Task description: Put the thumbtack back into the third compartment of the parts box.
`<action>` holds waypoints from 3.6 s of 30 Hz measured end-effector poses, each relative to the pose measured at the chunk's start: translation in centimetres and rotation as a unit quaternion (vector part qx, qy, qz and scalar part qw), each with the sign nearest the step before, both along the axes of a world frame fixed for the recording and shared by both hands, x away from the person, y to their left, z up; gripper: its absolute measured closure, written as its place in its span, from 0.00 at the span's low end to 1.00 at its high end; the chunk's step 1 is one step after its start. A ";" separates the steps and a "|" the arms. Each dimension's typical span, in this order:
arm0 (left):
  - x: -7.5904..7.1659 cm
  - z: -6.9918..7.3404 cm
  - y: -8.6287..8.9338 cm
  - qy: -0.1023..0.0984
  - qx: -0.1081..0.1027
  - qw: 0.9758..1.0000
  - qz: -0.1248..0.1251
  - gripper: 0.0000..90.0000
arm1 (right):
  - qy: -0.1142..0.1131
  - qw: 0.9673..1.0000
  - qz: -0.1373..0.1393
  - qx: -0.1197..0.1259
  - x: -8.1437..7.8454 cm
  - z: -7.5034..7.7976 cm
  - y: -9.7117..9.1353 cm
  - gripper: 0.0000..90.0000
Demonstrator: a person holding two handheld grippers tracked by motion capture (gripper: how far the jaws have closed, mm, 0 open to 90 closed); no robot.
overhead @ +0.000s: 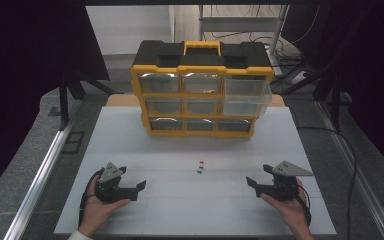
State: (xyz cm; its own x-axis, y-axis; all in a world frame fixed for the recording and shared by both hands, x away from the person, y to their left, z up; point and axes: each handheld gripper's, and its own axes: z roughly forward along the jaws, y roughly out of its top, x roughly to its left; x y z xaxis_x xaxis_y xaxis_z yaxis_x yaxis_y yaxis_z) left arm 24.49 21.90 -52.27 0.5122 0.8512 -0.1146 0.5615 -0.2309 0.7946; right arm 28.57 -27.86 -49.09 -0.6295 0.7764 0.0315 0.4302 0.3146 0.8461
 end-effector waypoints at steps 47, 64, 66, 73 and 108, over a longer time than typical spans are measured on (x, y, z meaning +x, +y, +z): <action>0.0 -0.1 -0.3 -0.005 0.012 1.000 -0.006 0.10 | 0.006 0.998 0.067 -0.011 4.4 3.7 8.2 0.23; 0.0 0.0 -0.4 -0.004 0.015 1.000 -0.008 0.10 | 0.021 0.995 0.093 -0.020 6.3 3.8 11.7 0.24; 0.0 -0.1 -0.4 -0.004 0.015 1.000 -0.007 0.10 | 0.022 0.995 0.094 -0.020 6.6 3.7 12.0 0.24; -0.1 0.0 -0.4 -0.005 0.015 1.000 -0.007 0.10 | 0.030 0.994 0.103 -0.027 7.2 3.4 13.0 0.24; 0.0 -0.2 -0.5 -0.001 0.022 1.000 -0.010 0.10 | 0.092 0.984 0.111 -0.108 11.2 -1.5 15.9 0.30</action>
